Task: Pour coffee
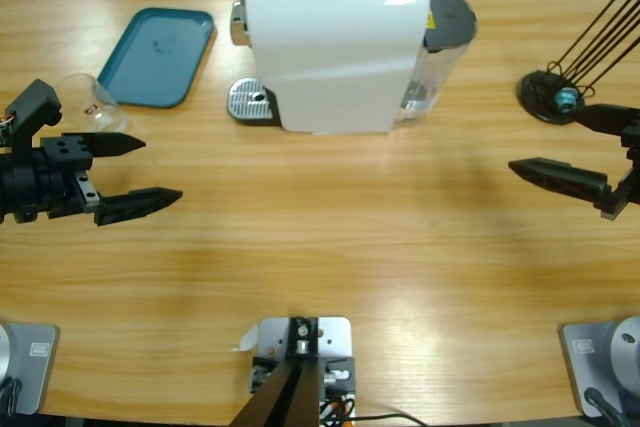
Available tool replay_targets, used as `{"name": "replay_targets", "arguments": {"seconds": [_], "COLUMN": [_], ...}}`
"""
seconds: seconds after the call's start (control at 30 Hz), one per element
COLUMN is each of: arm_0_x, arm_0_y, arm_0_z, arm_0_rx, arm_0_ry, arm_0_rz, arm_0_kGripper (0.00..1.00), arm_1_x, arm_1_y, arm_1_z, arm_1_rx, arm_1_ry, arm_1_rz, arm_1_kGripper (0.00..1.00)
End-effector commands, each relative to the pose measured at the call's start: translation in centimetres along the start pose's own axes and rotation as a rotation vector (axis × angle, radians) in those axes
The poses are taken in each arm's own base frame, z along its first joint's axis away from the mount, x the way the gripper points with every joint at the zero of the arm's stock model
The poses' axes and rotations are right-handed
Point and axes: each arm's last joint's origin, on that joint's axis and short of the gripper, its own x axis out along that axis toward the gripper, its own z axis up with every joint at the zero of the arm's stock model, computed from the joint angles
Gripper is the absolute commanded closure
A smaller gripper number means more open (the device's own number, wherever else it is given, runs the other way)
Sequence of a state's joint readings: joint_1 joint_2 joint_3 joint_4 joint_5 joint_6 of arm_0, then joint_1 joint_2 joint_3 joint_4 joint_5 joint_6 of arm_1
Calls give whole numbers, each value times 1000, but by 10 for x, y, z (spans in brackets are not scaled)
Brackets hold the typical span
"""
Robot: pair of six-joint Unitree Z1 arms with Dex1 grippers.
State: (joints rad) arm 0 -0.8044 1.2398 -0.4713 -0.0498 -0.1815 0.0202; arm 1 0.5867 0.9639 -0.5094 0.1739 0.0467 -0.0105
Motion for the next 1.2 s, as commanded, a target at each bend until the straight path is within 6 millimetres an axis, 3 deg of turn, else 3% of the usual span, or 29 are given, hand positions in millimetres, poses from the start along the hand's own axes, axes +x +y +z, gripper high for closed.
{"name": "replay_targets", "arguments": {"seconds": [0.03,0.3,0.4,0.47,0.6,0.7,0.9,1.2], "arm_0_x": [2,2,-8,-23,-54,-63,-29,26], "arm_0_y": [-2,-2,-1,-2,-2,10,53,97], "arm_0_z": [-8,-7,2,18,72,98,124,136], "arm_0_rx": [-6,-6,-56,-160,-284,-424,-700,-908], "arm_0_ry": [17,12,-50,-100,-47,-94,-128,-130], "arm_0_rz": [-21,-22,17,48,44,-92,-426,-518], "arm_0_kGripper": [9,9,12,25,27,42,73,73], "arm_1_x": [2,2,2,2,1,0,-4,-5], "arm_1_y": [2,2,1,1,1,1,0,-1], "arm_1_z": [-11,-10,-10,-10,-10,-10,-8,-9], "arm_1_rx": [-12,-12,-14,-17,-18,-17,-9,16], "arm_1_ry": [22,23,22,22,22,20,11,11], "arm_1_rz": [13,15,9,7,0,-3,-31,-50], "arm_1_kGripper": [0,0,0,0,0,0,13,9]}}
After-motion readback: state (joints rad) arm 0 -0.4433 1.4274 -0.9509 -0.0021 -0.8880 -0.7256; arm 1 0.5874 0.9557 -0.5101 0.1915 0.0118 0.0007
